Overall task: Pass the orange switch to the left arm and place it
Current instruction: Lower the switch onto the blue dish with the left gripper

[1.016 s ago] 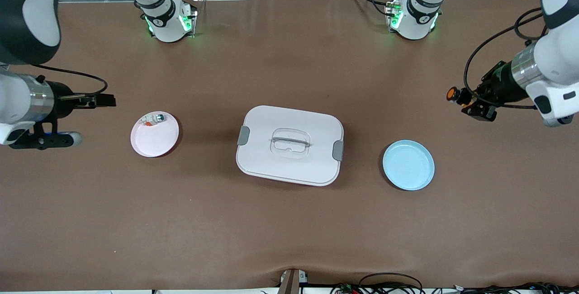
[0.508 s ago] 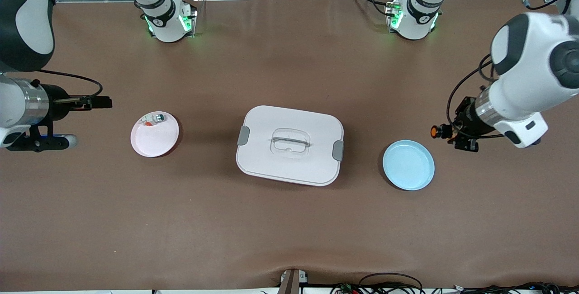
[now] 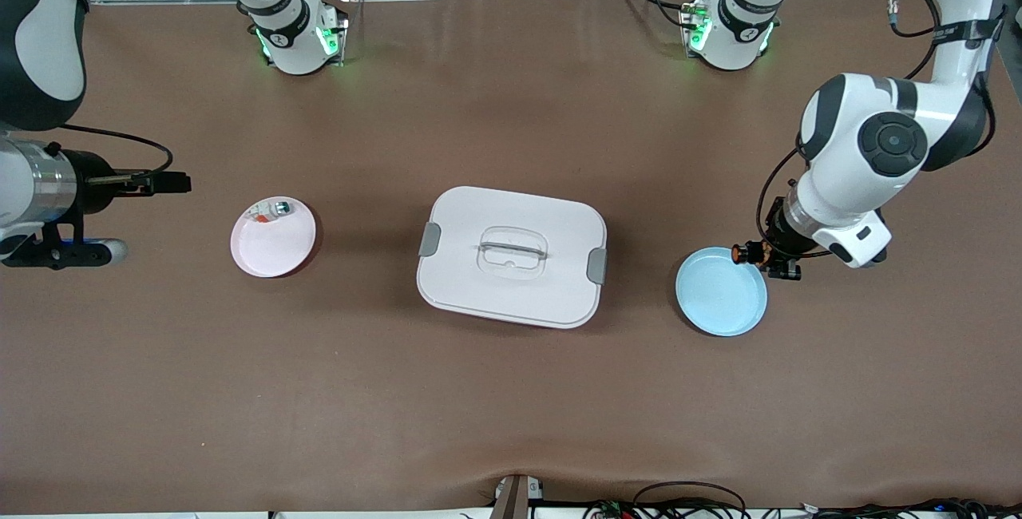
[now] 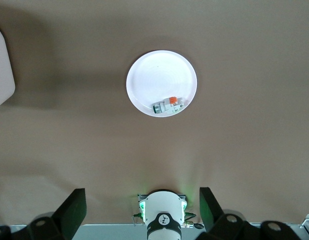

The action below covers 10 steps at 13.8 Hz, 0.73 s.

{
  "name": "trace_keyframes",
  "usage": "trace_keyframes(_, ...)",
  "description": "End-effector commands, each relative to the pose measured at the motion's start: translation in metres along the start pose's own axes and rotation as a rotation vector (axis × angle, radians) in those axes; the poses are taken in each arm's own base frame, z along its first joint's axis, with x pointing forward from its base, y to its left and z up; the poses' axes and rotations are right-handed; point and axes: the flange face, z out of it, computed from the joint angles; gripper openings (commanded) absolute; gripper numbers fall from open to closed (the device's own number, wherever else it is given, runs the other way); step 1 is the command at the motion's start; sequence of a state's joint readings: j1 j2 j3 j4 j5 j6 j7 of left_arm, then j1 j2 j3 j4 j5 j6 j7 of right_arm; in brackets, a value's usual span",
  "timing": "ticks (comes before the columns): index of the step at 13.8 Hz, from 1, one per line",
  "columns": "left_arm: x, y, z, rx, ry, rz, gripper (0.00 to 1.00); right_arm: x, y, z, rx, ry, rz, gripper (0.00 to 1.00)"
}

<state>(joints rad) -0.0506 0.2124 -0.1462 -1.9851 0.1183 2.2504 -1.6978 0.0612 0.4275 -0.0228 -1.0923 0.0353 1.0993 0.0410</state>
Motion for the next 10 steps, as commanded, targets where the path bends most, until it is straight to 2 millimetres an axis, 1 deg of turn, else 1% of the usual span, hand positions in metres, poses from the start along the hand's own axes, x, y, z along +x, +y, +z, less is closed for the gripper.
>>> trace_keyframes(1,0.001,-0.009,0.019,-0.016,0.022,0.007,0.00,-0.002,0.008,-0.003,-0.056,0.011,0.018,1.00)
trace_keyframes(4,-0.003,-0.008,0.050,0.013,0.013,0.015,0.00,-0.005,0.019,-0.008,-0.064,0.020,0.053,1.00)
trace_keyframes(6,0.000,-0.006,0.063,0.003,0.003,0.014,0.00,-0.006,0.042,-0.009,-0.040,0.020,0.088,1.00)
trace_keyframes(7,-0.002,-0.006,0.074,0.020,0.001,0.023,0.00,-0.005,0.048,-0.009,-0.032,0.024,0.094,1.00)
trace_keyframes(8,-0.004,-0.006,0.083,0.030,-0.001,0.029,0.00,-0.005,0.051,-0.010,-0.032,0.027,0.099,1.00)
trace_keyframes(10,-0.003,-0.005,0.093,0.022,-0.007,0.029,0.00,-0.006,0.052,-0.011,-0.034,0.032,0.102,1.00)
